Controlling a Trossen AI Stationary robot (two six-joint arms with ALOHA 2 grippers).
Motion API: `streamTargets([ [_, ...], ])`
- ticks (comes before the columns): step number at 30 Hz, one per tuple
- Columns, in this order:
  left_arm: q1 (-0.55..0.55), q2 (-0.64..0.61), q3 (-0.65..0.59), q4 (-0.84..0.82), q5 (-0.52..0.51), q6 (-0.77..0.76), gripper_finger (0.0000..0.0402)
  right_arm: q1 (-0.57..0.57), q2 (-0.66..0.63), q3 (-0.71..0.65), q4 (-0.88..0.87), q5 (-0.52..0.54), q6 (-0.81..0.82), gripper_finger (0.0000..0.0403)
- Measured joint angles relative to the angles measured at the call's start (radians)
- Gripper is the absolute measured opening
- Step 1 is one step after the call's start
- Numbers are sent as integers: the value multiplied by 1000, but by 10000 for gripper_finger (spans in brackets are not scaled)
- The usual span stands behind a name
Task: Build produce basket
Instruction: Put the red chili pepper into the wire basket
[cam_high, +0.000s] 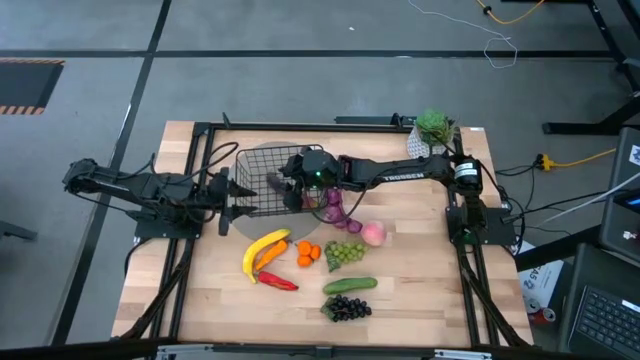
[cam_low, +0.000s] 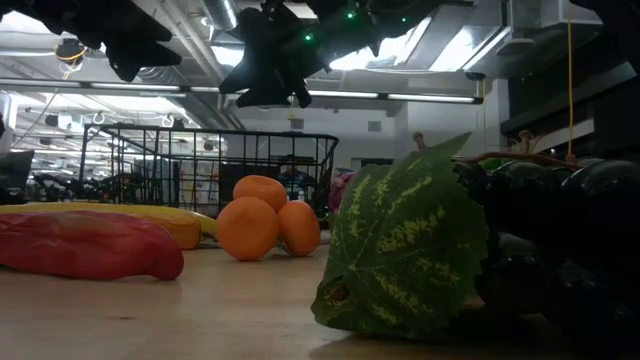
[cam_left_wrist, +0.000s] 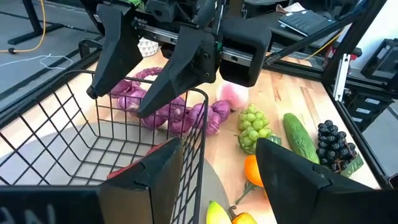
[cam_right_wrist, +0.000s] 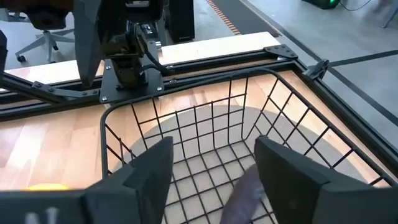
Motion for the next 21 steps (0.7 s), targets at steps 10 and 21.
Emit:
streamTargets([
  [10,0,0,0,-17,1,-27,199,0,-56,1,6,7,1,237],
  [21,0,2,0,-37,1,-51,199,-5,-258,2,-418,230,28,225],
])
